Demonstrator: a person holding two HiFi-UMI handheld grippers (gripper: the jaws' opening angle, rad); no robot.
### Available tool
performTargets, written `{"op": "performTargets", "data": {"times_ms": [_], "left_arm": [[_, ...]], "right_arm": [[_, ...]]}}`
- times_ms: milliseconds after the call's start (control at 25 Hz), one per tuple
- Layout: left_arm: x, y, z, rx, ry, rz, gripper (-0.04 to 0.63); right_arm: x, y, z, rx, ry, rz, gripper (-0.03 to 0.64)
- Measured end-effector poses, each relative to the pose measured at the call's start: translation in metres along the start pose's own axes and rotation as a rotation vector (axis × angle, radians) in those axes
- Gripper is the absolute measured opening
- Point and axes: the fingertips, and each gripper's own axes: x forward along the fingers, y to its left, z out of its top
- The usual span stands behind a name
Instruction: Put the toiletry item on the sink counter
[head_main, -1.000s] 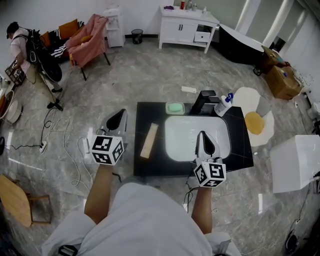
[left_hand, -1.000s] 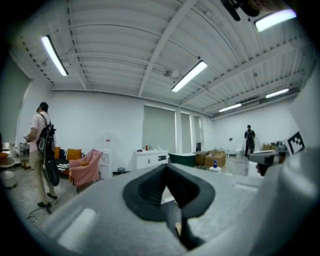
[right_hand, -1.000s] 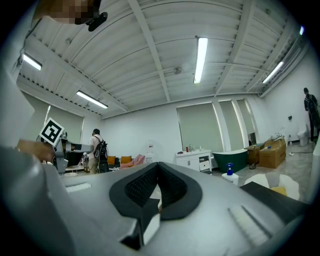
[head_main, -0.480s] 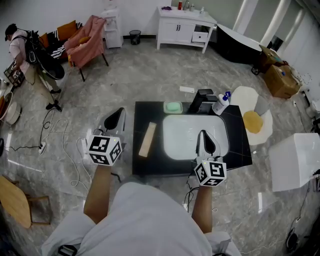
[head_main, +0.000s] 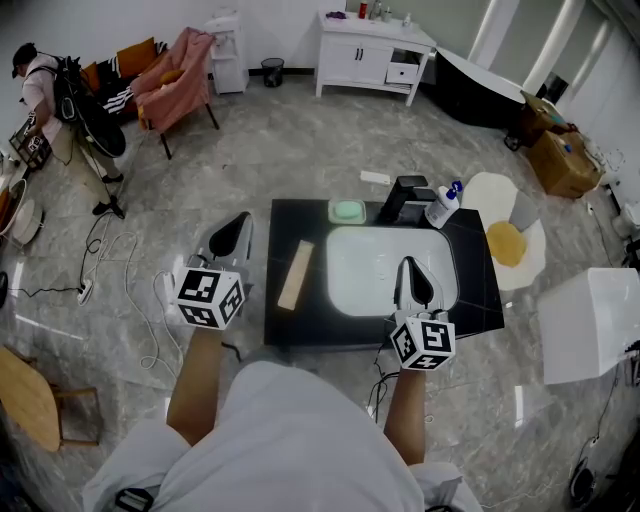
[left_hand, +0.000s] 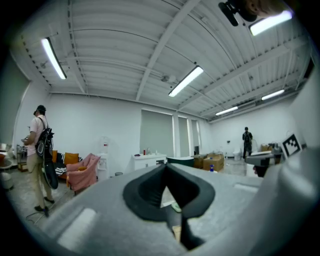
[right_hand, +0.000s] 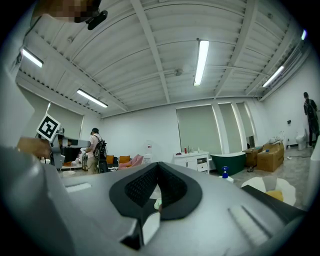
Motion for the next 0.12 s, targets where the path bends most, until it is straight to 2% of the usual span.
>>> {"op": "performTargets", "data": {"times_ms": [120], "left_arm": [[-0.0014,-0.0002,-0.0001,-0.001,-0.002,0.0,-0.003]], "right_arm": [[-0.0002,0.0015,0.0,-0.002,0.0,0.002,0.003]]}}
